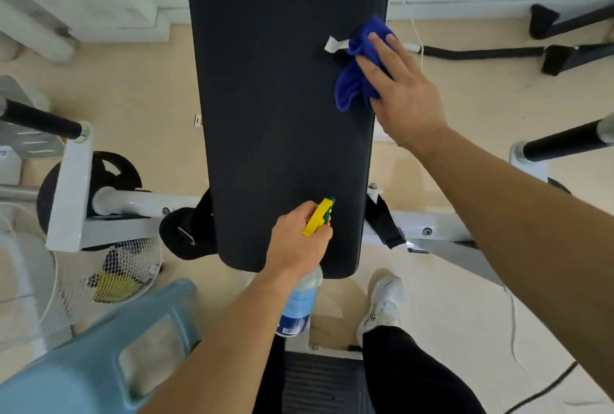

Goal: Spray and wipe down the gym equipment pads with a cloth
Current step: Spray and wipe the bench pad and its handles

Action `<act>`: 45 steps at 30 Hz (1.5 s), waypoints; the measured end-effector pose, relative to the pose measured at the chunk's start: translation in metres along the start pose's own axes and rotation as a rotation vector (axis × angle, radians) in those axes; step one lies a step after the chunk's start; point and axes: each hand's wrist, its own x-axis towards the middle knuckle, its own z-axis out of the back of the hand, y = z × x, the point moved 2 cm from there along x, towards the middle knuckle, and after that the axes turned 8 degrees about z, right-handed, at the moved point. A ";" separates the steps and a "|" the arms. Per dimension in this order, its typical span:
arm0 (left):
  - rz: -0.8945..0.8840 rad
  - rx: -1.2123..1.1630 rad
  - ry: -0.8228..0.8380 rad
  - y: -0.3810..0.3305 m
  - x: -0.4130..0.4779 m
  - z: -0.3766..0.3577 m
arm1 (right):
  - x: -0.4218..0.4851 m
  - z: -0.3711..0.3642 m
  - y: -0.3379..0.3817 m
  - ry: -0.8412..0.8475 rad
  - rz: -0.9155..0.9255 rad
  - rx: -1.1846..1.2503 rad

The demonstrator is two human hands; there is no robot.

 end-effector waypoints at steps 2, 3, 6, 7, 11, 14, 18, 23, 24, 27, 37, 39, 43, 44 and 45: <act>0.006 0.008 -0.001 0.000 0.001 -0.006 | 0.007 0.003 0.001 0.006 0.038 -0.008; 0.015 0.018 0.002 0.000 0.001 -0.008 | 0.010 0.005 0.002 0.009 0.053 -0.016; 0.051 0.039 0.012 0.004 -0.001 -0.011 | 0.018 0.006 0.006 0.046 0.045 0.004; 0.061 0.042 0.012 0.007 -0.002 -0.010 | 0.017 0.002 0.009 0.067 0.039 0.020; 0.071 0.042 -0.007 0.018 -0.005 0.004 | -0.034 -0.039 0.049 0.136 0.093 0.039; 0.062 0.054 -0.016 0.024 -0.008 0.019 | -0.120 -0.075 0.091 0.222 0.181 0.055; 0.050 0.067 -0.035 0.029 -0.006 0.033 | -0.224 -0.102 0.135 0.368 0.372 0.056; 0.041 0.070 -0.011 0.027 -0.005 0.036 | -0.194 -0.088 0.114 0.339 0.452 0.025; 0.046 0.067 -0.008 0.025 -0.005 0.035 | -0.172 -0.082 0.100 0.310 0.380 0.013; 0.059 0.051 0.018 0.021 -0.007 0.030 | -0.113 -0.064 0.075 0.216 0.117 0.036; 0.104 0.141 0.092 0.056 -0.029 0.014 | -0.260 -0.106 0.147 0.509 0.360 0.061; 0.110 0.162 0.122 0.067 -0.033 0.011 | -0.258 -0.101 0.145 0.552 0.414 0.055; 0.122 0.180 0.121 0.090 -0.041 0.003 | -0.185 -0.089 0.115 0.383 0.367 0.008; 0.145 0.171 0.116 0.094 -0.043 0.002 | -0.162 -0.084 0.106 0.361 0.322 -0.006; 0.170 0.154 0.114 0.099 -0.045 0.002 | -0.139 -0.081 0.099 0.353 0.276 -0.015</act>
